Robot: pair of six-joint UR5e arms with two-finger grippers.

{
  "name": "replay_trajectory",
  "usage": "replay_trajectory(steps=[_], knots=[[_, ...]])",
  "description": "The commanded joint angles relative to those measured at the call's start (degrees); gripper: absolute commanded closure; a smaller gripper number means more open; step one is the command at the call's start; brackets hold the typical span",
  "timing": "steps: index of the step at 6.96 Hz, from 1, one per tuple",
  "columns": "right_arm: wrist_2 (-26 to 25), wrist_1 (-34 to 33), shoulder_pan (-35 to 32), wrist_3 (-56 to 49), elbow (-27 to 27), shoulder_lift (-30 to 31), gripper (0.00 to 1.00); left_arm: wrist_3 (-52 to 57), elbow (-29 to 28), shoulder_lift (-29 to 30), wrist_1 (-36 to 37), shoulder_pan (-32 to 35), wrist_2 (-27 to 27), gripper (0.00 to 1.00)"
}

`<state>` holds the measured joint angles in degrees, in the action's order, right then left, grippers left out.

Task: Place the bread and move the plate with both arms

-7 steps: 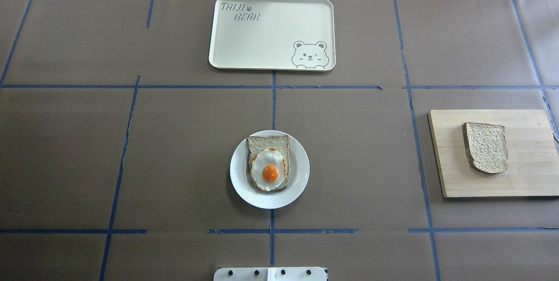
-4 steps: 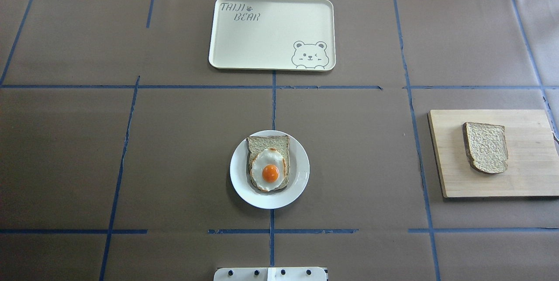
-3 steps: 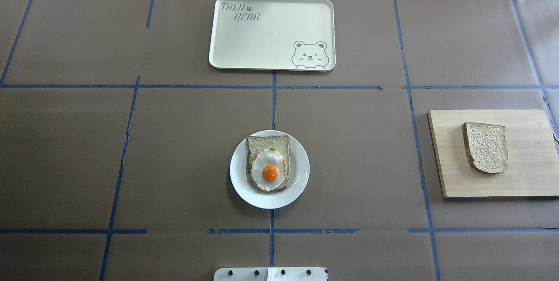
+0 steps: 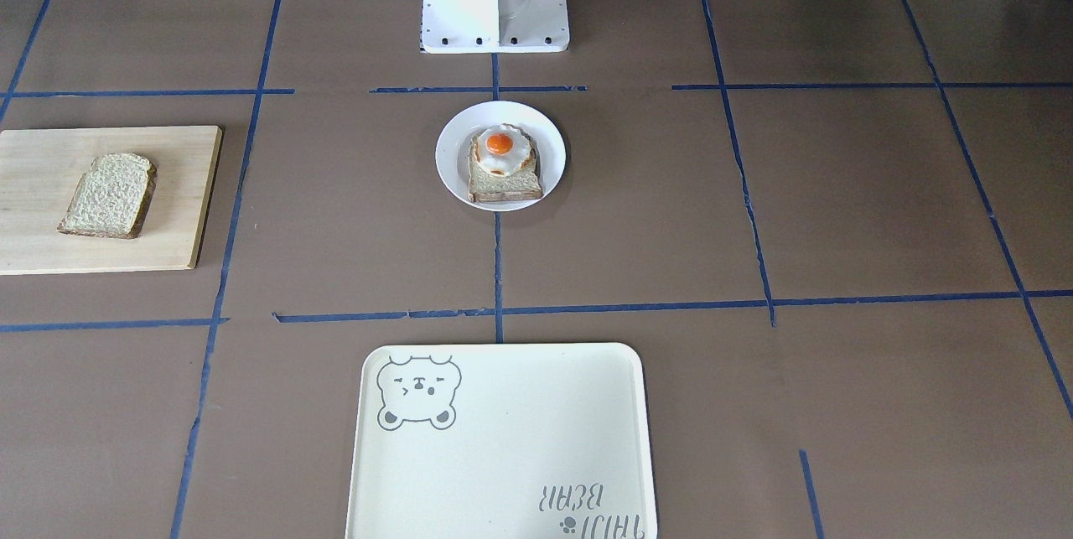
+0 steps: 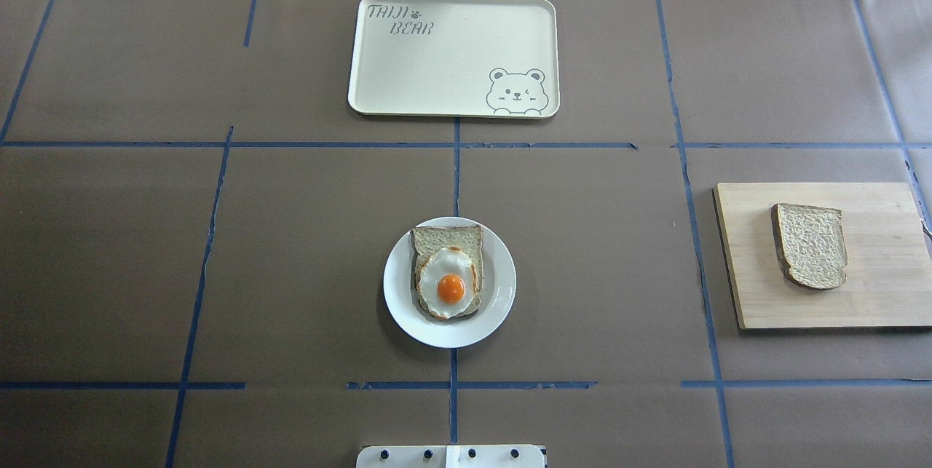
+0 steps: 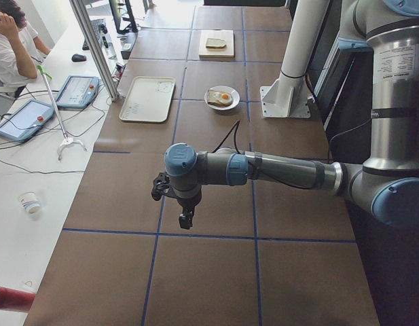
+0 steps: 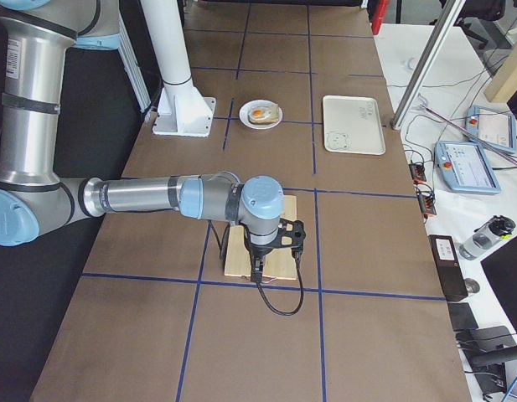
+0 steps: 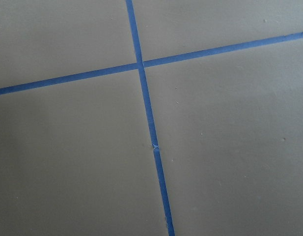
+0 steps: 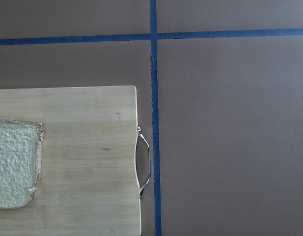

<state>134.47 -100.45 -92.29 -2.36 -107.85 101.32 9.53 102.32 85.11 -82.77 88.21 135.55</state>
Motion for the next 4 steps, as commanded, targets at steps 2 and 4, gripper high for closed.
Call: replay_trajectory(steps=[2,4], knots=[[0.0,0.0,0.0,0.0,0.1,0.2,0.00,0.1,0.7,-0.2,0.0,-0.1,0.1,0.00],[0.0,0.1,0.0,0.0,0.1,0.4,0.00,0.1,1.0,-0.4,-0.5,0.0,0.1,0.00]])
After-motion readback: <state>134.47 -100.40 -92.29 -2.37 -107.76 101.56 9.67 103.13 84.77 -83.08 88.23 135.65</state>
